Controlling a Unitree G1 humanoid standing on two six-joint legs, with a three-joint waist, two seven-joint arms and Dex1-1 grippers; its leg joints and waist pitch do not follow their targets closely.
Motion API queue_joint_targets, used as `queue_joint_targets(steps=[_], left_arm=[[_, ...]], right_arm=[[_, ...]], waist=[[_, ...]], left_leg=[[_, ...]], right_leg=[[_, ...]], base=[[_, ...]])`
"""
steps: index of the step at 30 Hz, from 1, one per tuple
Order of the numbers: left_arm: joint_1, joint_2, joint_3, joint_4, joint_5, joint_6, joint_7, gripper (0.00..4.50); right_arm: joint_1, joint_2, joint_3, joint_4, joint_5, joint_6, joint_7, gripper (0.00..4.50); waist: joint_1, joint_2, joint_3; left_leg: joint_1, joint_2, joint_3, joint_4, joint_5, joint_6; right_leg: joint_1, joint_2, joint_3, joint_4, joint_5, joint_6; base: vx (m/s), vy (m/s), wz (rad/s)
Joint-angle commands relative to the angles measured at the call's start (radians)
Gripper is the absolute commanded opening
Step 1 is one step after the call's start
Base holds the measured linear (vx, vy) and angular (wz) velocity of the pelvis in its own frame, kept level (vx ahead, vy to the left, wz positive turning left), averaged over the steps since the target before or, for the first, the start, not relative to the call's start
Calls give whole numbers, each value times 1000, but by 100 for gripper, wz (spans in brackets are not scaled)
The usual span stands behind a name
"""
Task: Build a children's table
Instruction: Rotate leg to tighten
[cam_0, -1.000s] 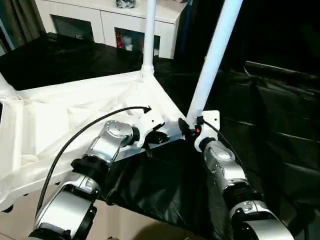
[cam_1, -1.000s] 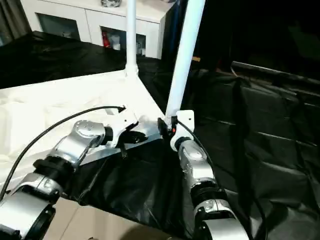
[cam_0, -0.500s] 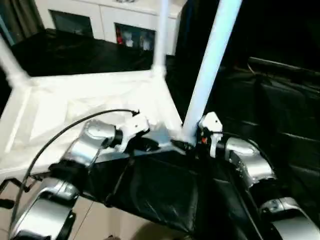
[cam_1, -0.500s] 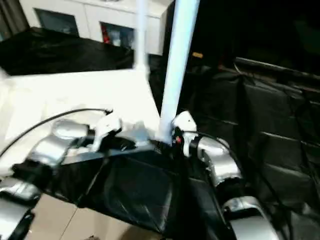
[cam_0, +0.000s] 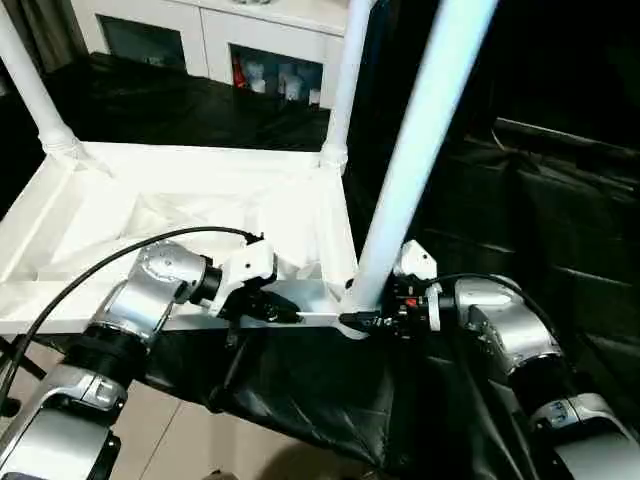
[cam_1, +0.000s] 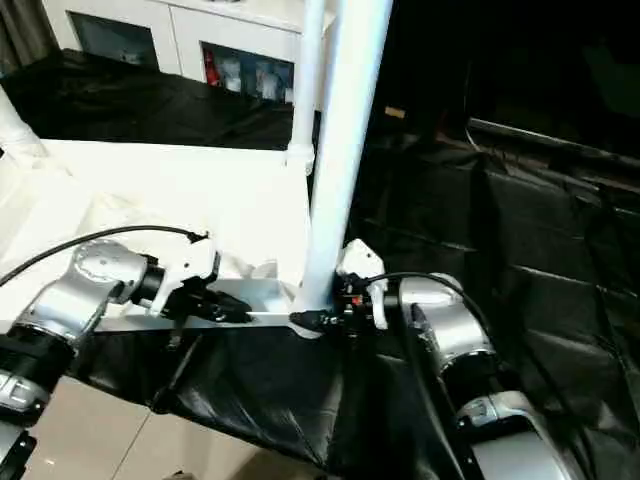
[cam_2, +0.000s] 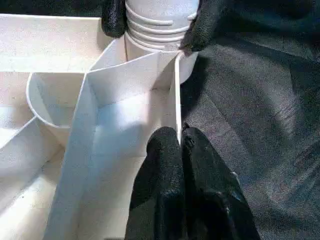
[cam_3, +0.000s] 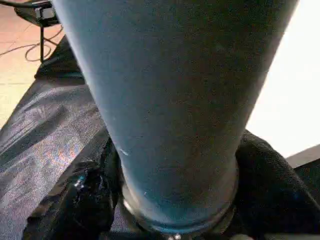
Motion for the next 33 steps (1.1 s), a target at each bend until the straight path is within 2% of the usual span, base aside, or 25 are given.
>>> queue_joint_targets(steps=[1, 2, 4, 5, 6, 7, 8, 9, 10, 12, 13, 16, 17, 19, 21, 22, 23, 24, 25, 28, 29, 30, 31, 32, 33], left_arm=[[-16, -39, -30, 15, 29, 24, 48, 0], [-19, -49, -31, 26, 36, 30, 70, 0], [-28, -70, -43, 51, 65, 44, 124, 0], [-31, -84, -50, 62, 77, 57, 149, 0], [-35, -98, -54, 72, 86, 73, 171, 0], [-35, -98, -54, 72, 86, 73, 171, 0], [-40, -138, -55, 89, 93, 95, 222, 0], [-46, -178, -53, 102, 95, 118, 272, 0], [-49, -197, -51, 109, 97, 128, 296, 0], [-61, -235, -44, 127, 97, 149, 344, 0], [-68, -252, -40, 140, 99, 151, 373, 0], [-88, -291, -23, 163, 104, 165, 442, 0], [-97, -304, -13, 171, 104, 169, 462, 0], [-100, -307, -9, 172, 103, 168, 466, 0], [-100, -299, -6, 168, 105, 159, 458, 0], [-99, -296, -6, 166, 107, 153, 454, 0], [-93, -273, -10, 153, 109, 129, 420, 0], [-93, -273, -10, 153, 109, 129, 420, 0], [-87, -247, -19, 143, 113, 105, 385, 0], [-76, -206, -30, 129, 108, 66, 322, 0], [-70, -182, -30, 116, 95, 47, 275, 0], [-69, -178, -30, 114, 92, 44, 266, 0], [-67, -166, -28, 109, 84, 39, 244, 0], [-67, -157, -25, 104, 78, 39, 224, 0], [-66, -144, -24, 97, 71, 38, 197, 0]], right_arm=[[28, 50, -29, -15, 42, 54, -103, 278], [33, 63, -40, -13, 44, 52, -139, 276], [38, 99, -68, 4, 38, 44, -247, 276], [38, 118, -82, 19, 33, 36, -304, 275], [35, 135, -97, 35, 29, 31, -355, 275], [35, 135, -97, 35, 29, 31, -355, 275], [26, 174, -128, 72, 26, 20, -463, 275], [14, 212, -153, 105, 26, 13, -556, 274], [7, 231, -165, 120, 26, 12, -600, 274], [-9, 269, -181, 147, 22, -5, -684, 274], [-18, 290, -188, 156, 13, -3, -740, 274], [-37, 346, -194, 163, -3, -20, -841, 274], [-42, 367, -190, 162, -10, -42, -862, 309], [-42, 373, -185, 159, -12, -51, -859, 344], [-38, 368, -176, 147, -15, -52, -829, 353], [-37, 365, -176, 145, -15, -53, -821, 353], [-33, 332, -171, 132, -21, -58, -777, 378], [-33, 332, -171, 132, -21, -58, -777, 378], [-30, 288, -161, 122, -36, -62, -737, 393], [-26, 222, -154, 117, -27, -73, -620, 398], [-25, 180, -147, 111, -16, -74, -535, 398], [-25, 172, -145, 110, -14, -74, -520, 398], [-26, 151, -139, 108, -11, -75, -474, 398], [-28, 133, -133, 108, -9, -75, -436, 398], [-29, 112, -123, 104, -7, -72, -388, 398]], waist=[[6, 17, -58], [3, 15, -56], [2, 14, -55], [2, 16, -53], [0, 13, -52], [0, 13, -52], [-2, 15, -52], [-3, 19, -50], [-4, 14, -49], [-7, 18, -50], [-9, 16, -51], [-9, 13, -53], [-8, 16, -55], [-8, 14, -55], [-7, 21, -56], [-8, 18, -56], [-7, 21, -58], [-9, 19, -59], [-8, 19, -60], [-10, 20, -62], [-9, 19, -66], [-8, 19, -67], [-8, 19, -67], [-7, 28, -67], [-6, 25, -67]], left_leg=[[-5, 14, 6, -62, -111, 45], [-7, 13, 5, -63, -125, 37], [-1, 11, 5, -65, -161, 23], [2, 11, 4, -66, -178, 12], [0, 10, 2, -68, -192, 5], [0, 10, 2, -68, -192, 5], [-2, 10, 0, -68, -199, 0], [1, 11, 0, -70, -208, -8], [4, 9, -1, -70, -229, -12], [2, 8, -5, -73, -243, -16], [1, 8, -5, -73, -243, -17], [4, 7, -5, -73, -250, -13], [4, 6, -4, -72, -249, -10], [3, 6, -3, -72, -246, -6], [0, 7, -3, -73, -231, 2], [-2, 7, -2, -73, -228, 4], [-3, 7, -2, -73, -218, 6], [-5, 7, -1, -71, -211, 11], [-6, 7, -2, -71, -201, 13], [-8, 7, 0, -68, -173, 28], [-10, 8, 2, -63, -140, 46], [-11, 8, 2, -61, -125, 52], [-11, 8, 2, -61, -125, 52], [-10, 9, 4, -59, -99, 65], [-10, 9, 5, -59, -91, 70]], right_leg=[[60, -73, 52, -63, -139, -211], [58, -75, 52, -66, -161, -207], [55, -76, 52, -76, -238, -190], [50, -76, 53, -81, -286, -176], [51, -77, 52, -86, -333, -161], [51, -77, 52, -86, -333, -161], [51, -79, 52, -89, -368, -143], [46, -79, 53, -92, -375, -142], [45, -77, 50, -96, -405, -135], [47, -79, 49, -99, -437, -120], [46, -79, 49, -99, -437, -117], [44, -75, 50, -99, -417, -110], [43, -75, 50, -97, -395, -114], [43, -74, 51, -97, -377, -116], [46, -73, 52, -92, -326, -130], [48, -72, 52, -91, -313, -133], [50, -72, 52, -87, -287, -142], [54, -72, 53, -85, -264, -150], [55, -72, 53, -83, -248, -154], [59, -74, 52, -78, -196, -176], [64, -72, 52, -69, -126, -199], [66, -72, 52, -66, -95, -208], [66, -72, 52, -66, -95, -208], [65, -70, 52, -58, -19, -237], [67, -71, 51, -55, -1, -250]], base=[[0, 0, 0], [0, 0, 0], [0, 0, 0], [0, 0, 0], [0, 0, 0], [0, 0, 0], [0, 0, 0], [0, 0, 0], [0, 0, 0], [0, 0, 0], [0, 0, 0], [0, 0, 0], [0, 0, 0], [0, 0, 0], [0, 0, 0], [0, 0, 0], [0, 0, 0], [0, 0, 0], [0, 0, 0], [0, 0, 0], [0, 0, 0], [0, 0, 0], [0, 0, 0], [0, 0, 0], [0, 0, 0]])
